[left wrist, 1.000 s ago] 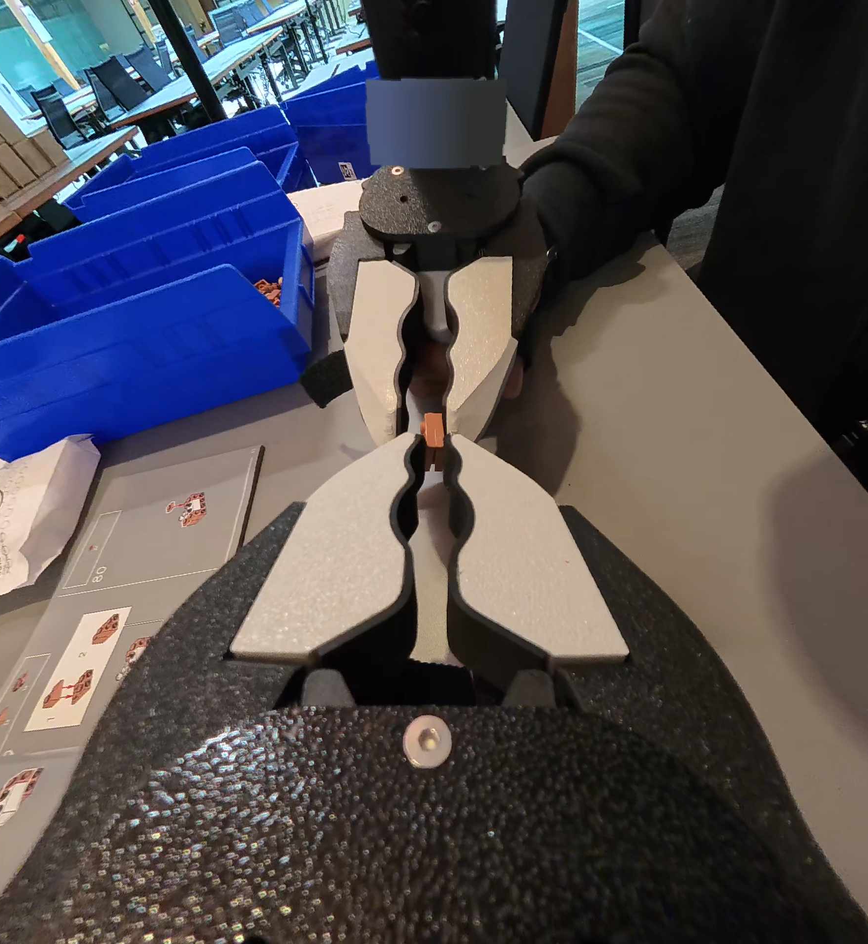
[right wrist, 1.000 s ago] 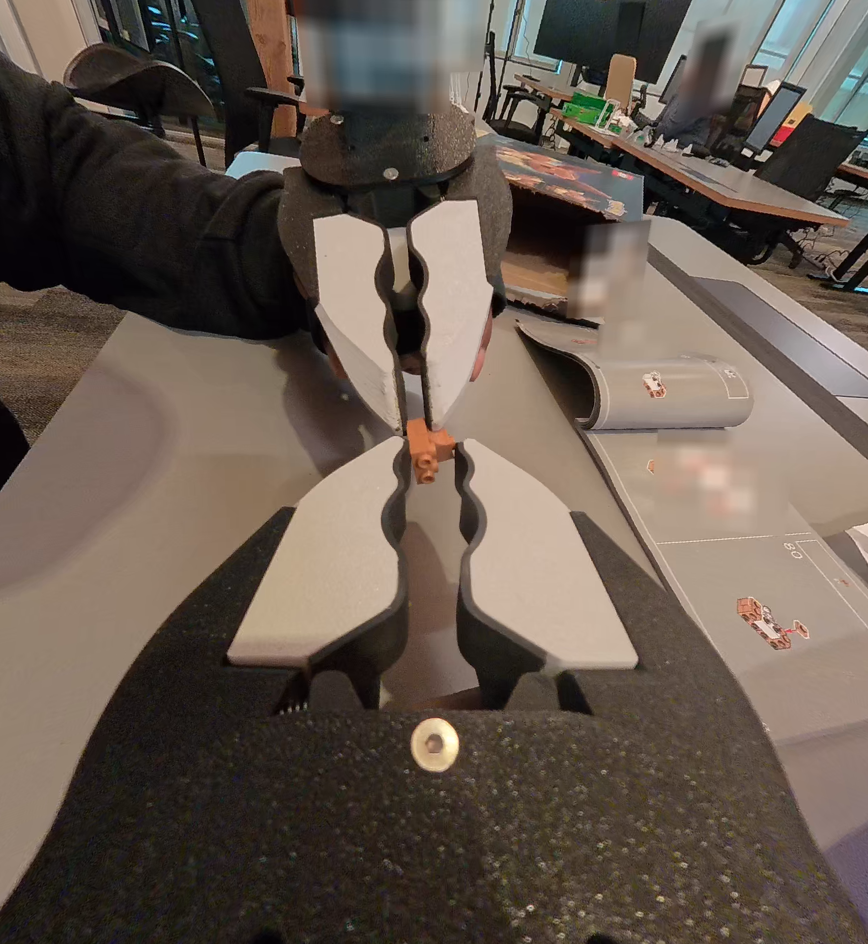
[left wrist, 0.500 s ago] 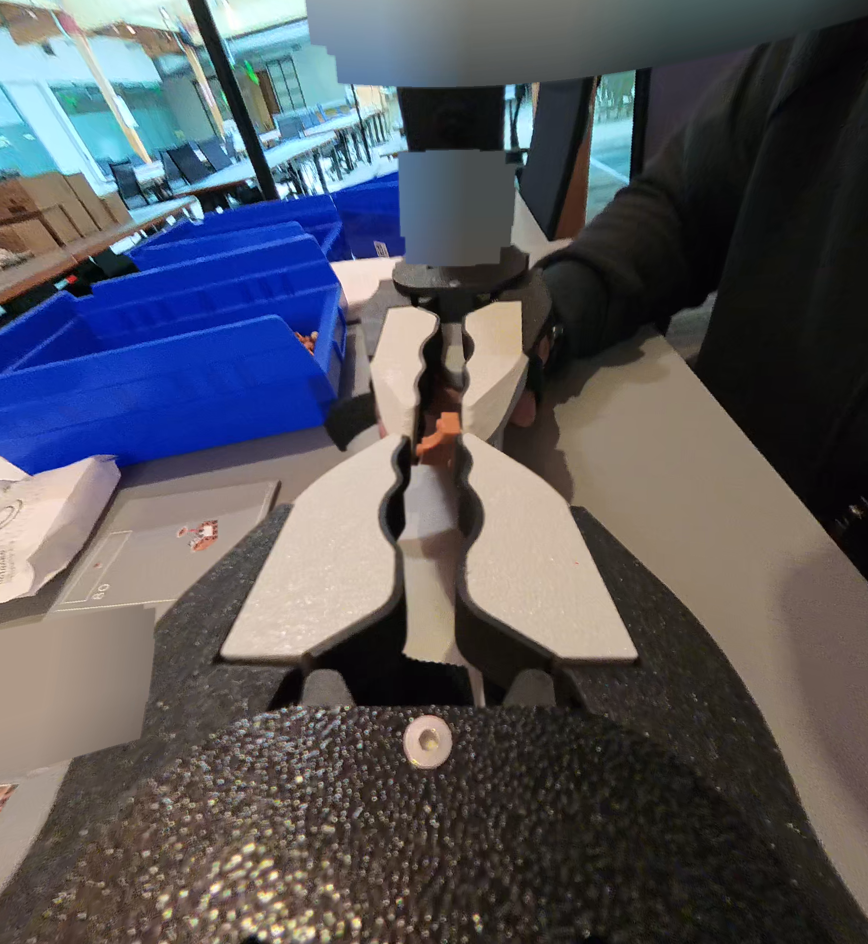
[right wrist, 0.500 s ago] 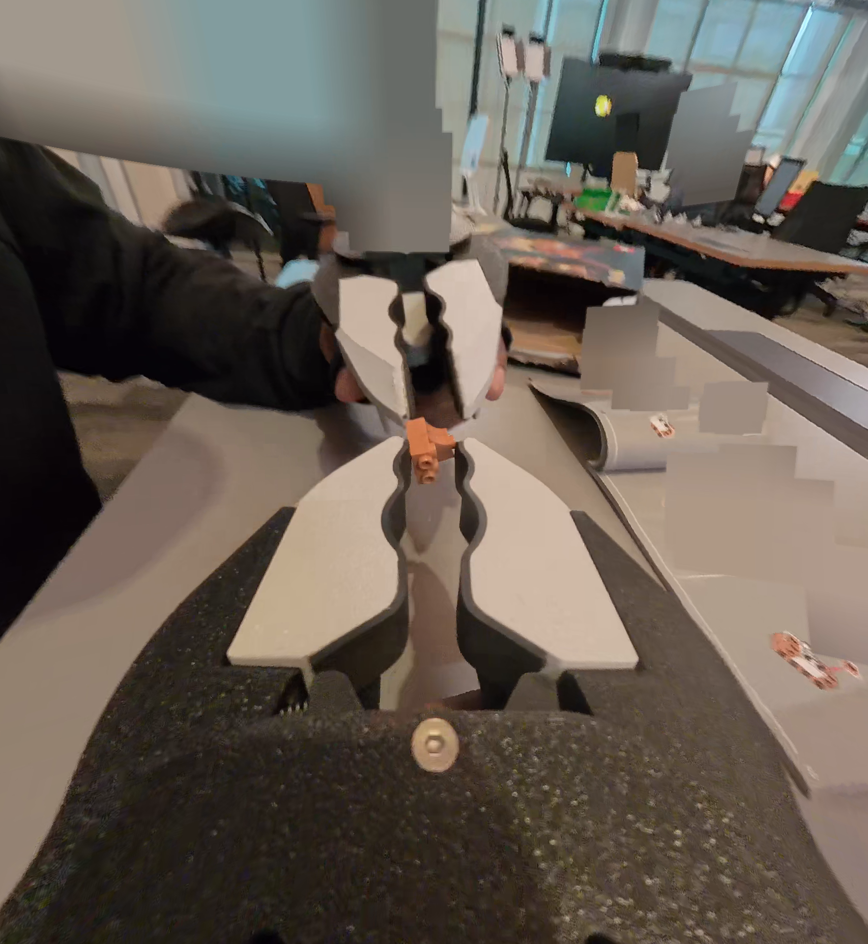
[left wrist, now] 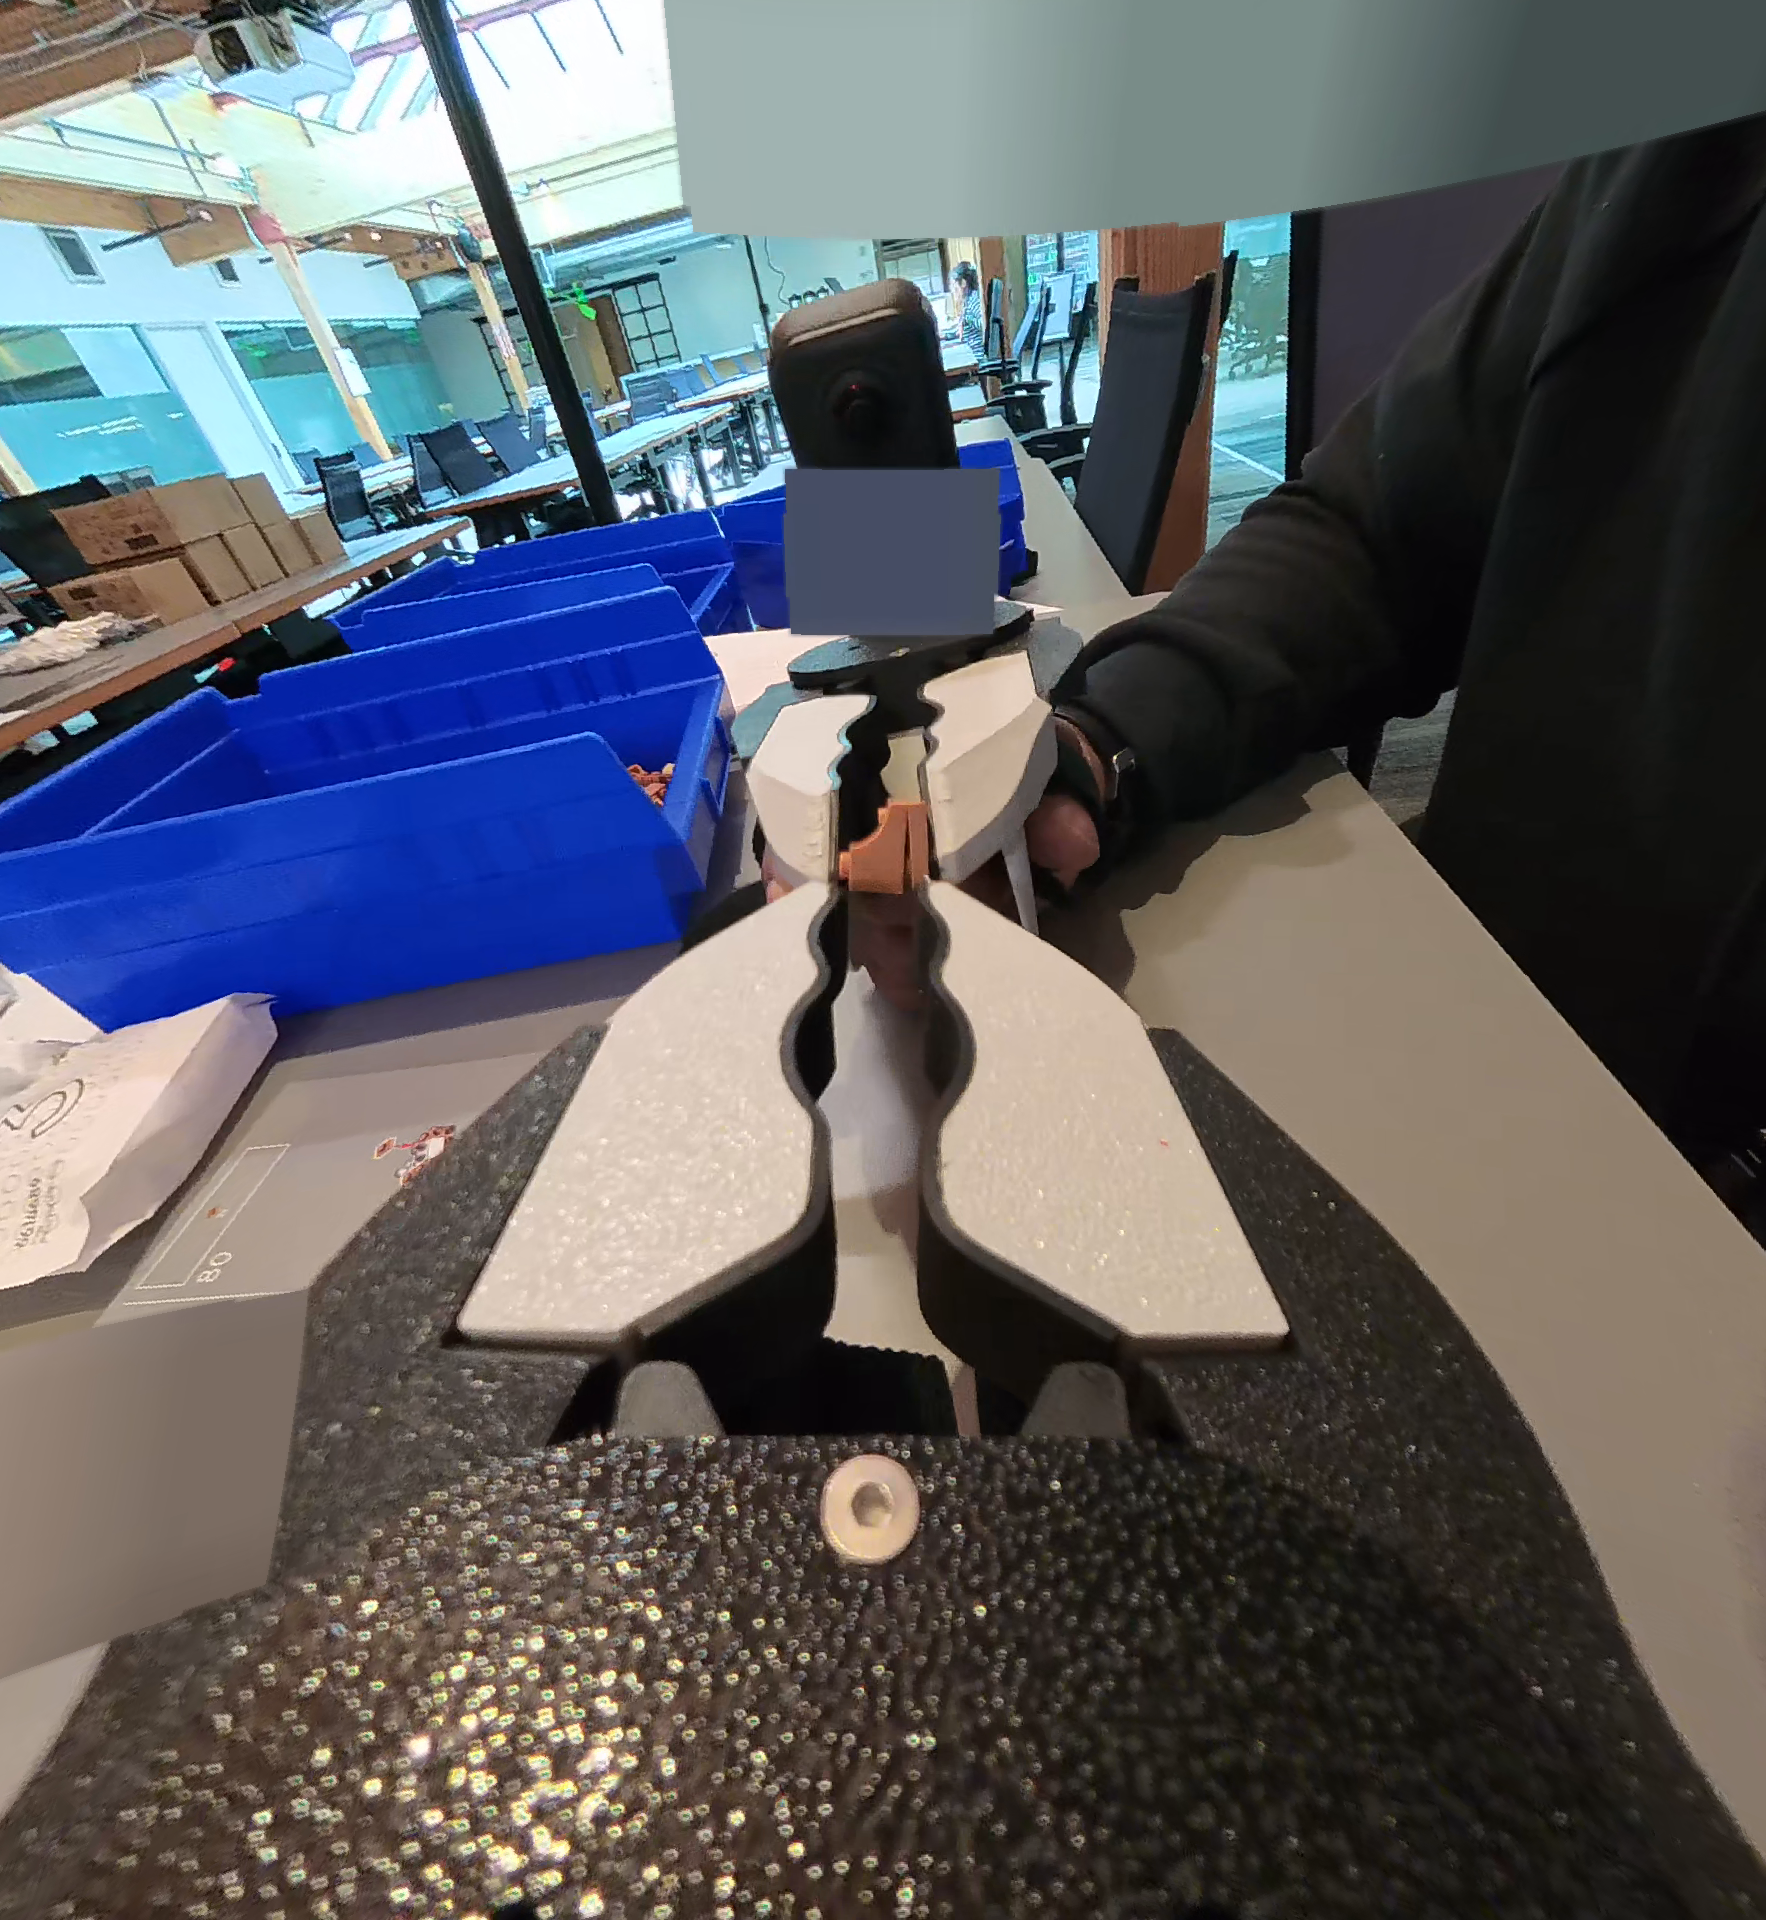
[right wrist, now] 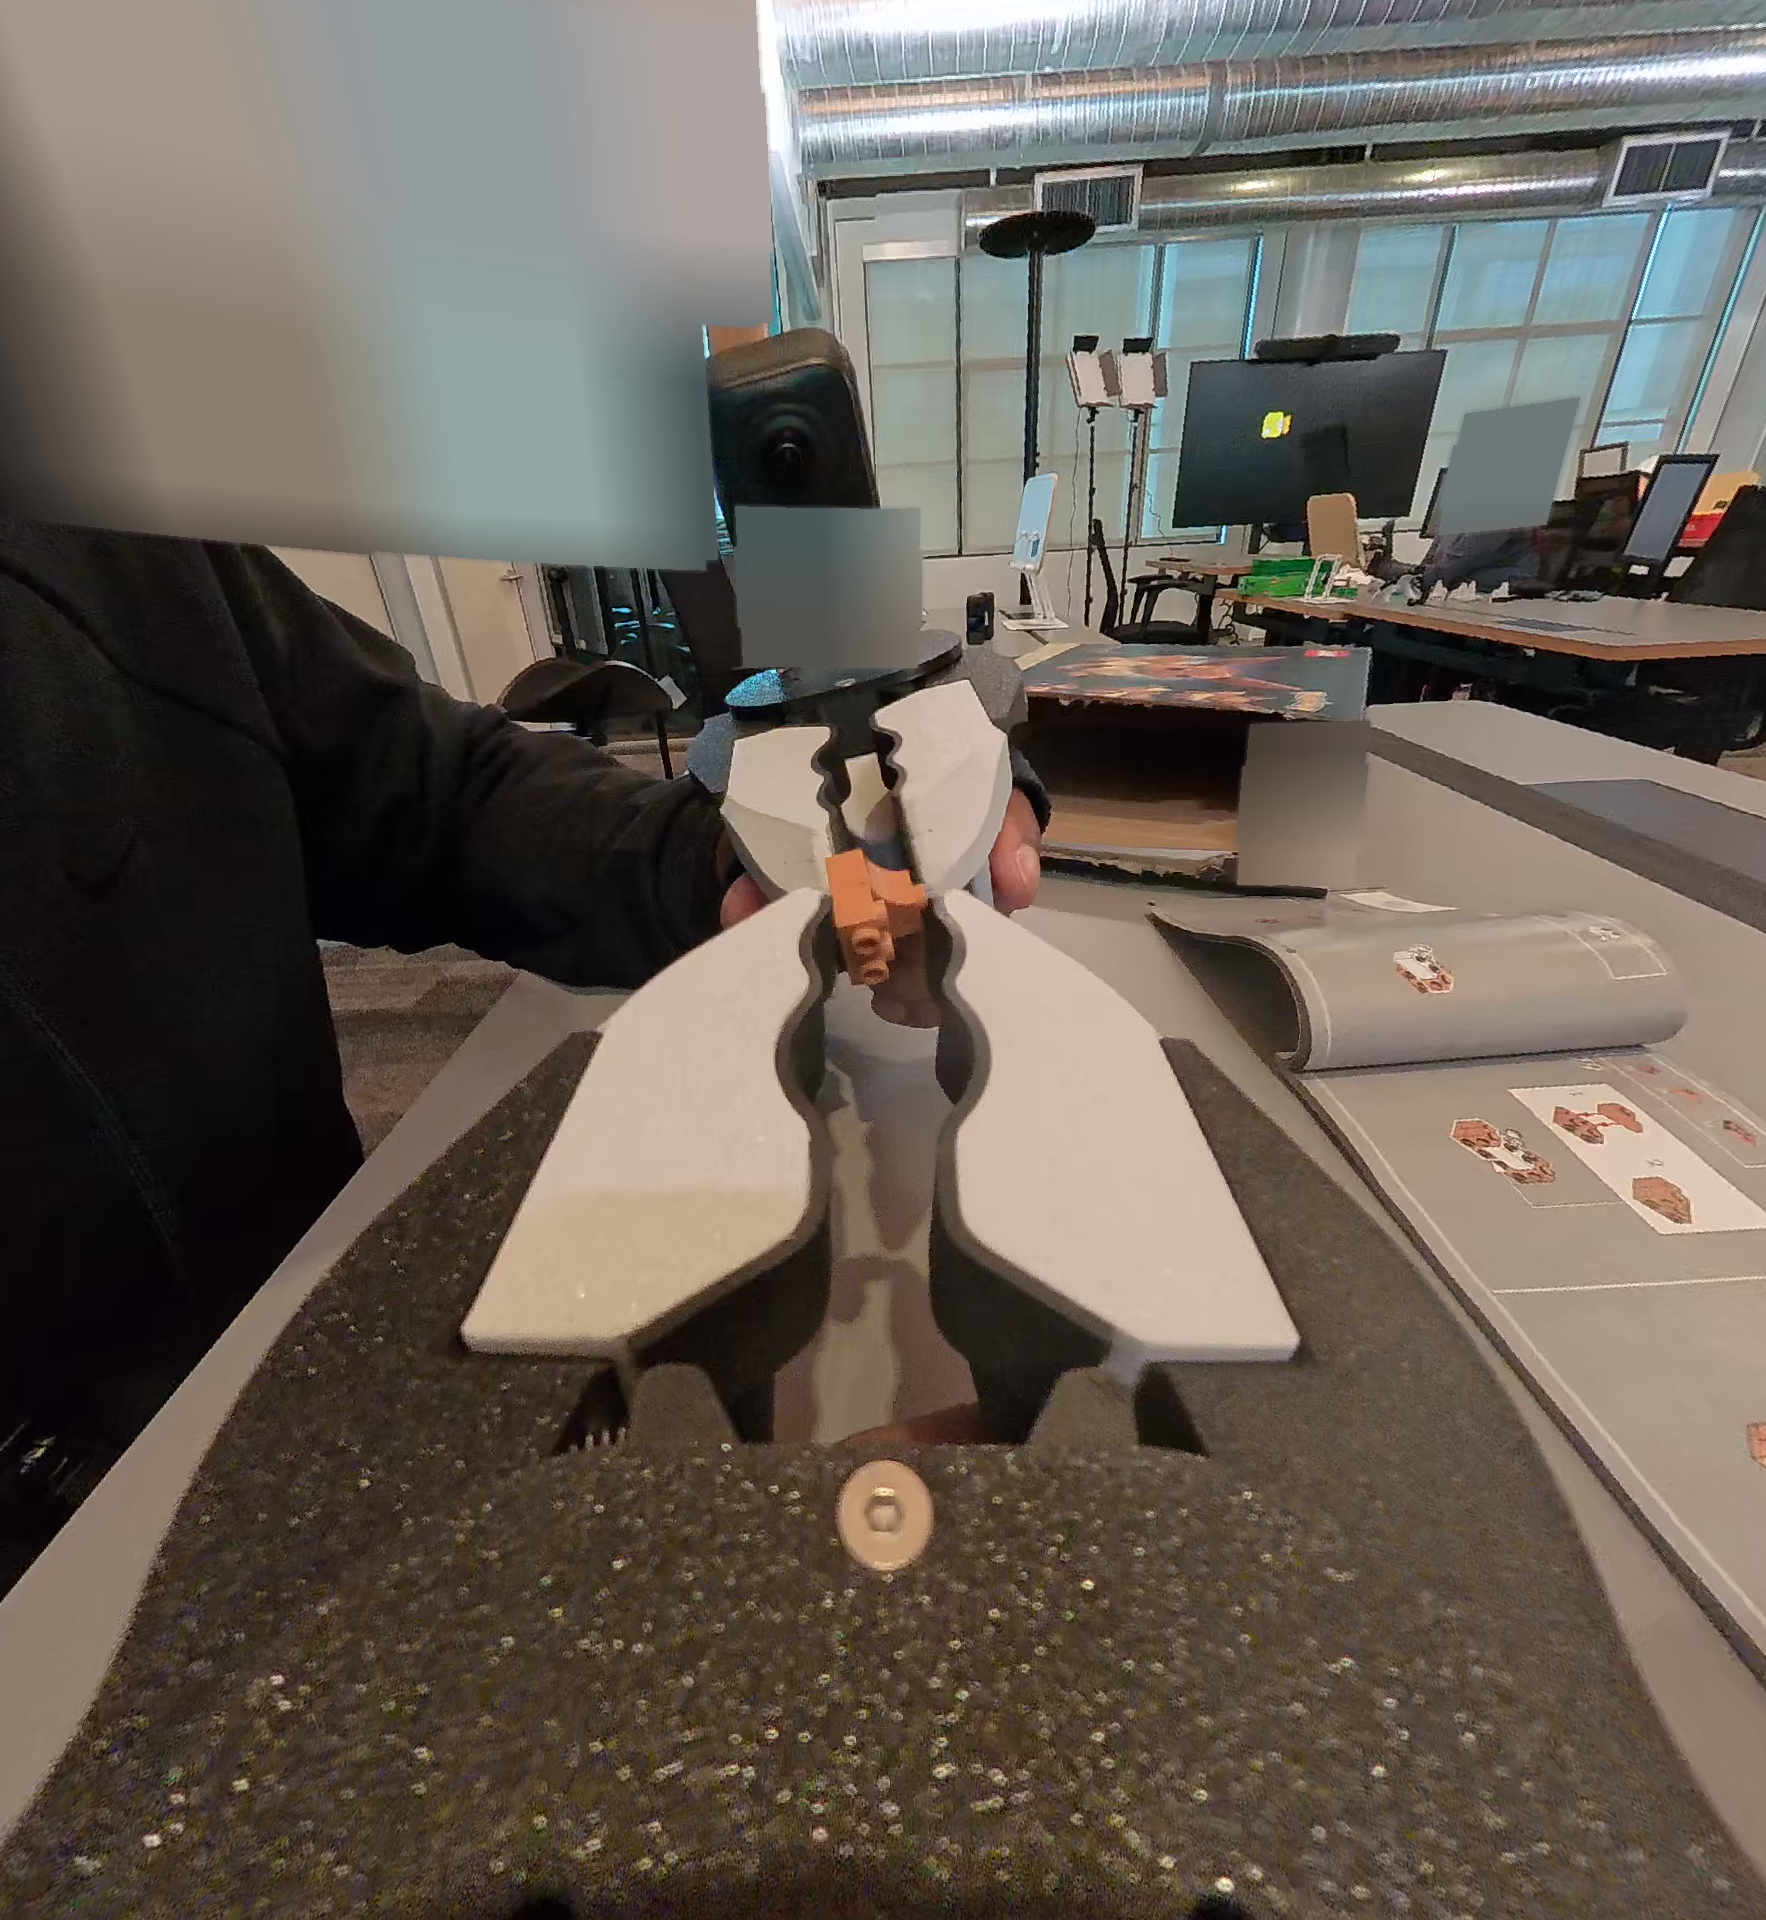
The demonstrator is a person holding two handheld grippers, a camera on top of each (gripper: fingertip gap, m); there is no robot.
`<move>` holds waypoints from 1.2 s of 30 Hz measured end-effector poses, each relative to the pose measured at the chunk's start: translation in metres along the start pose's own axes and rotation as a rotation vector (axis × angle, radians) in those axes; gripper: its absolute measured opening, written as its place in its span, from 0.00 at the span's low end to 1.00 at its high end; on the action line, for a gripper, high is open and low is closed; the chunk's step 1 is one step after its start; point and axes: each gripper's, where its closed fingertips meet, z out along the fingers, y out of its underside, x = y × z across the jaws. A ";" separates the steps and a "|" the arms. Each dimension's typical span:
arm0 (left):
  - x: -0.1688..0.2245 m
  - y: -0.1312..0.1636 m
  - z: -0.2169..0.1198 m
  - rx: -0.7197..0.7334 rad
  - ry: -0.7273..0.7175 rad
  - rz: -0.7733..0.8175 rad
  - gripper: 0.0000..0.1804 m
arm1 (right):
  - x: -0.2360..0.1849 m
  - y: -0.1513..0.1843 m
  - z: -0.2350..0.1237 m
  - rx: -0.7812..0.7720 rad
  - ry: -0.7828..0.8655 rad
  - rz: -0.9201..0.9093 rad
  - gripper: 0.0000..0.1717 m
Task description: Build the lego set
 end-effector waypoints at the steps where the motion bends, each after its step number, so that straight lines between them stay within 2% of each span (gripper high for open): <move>1: 0.001 0.000 0.000 -0.001 0.002 0.006 0.06 | 0.000 0.000 0.000 -0.002 0.000 -0.002 0.09; 6: 0.005 0.001 0.001 -0.009 0.019 0.032 0.00 | 0.002 0.003 0.000 -0.027 0.018 -0.004 0.09; 12: 0.006 0.001 0.002 -0.016 0.022 0.035 0.00 | 0.002 0.004 -0.001 -0.044 0.017 -0.008 0.09; 19: 0.004 0.001 0.000 -0.014 0.030 -0.002 0.07 | -0.003 0.002 0.001 -0.067 0.019 -0.061 0.09; 36: 0.004 0.005 0.000 -0.018 0.050 -0.039 0.06 | -0.001 0.006 0.001 -0.114 0.051 -0.133 0.08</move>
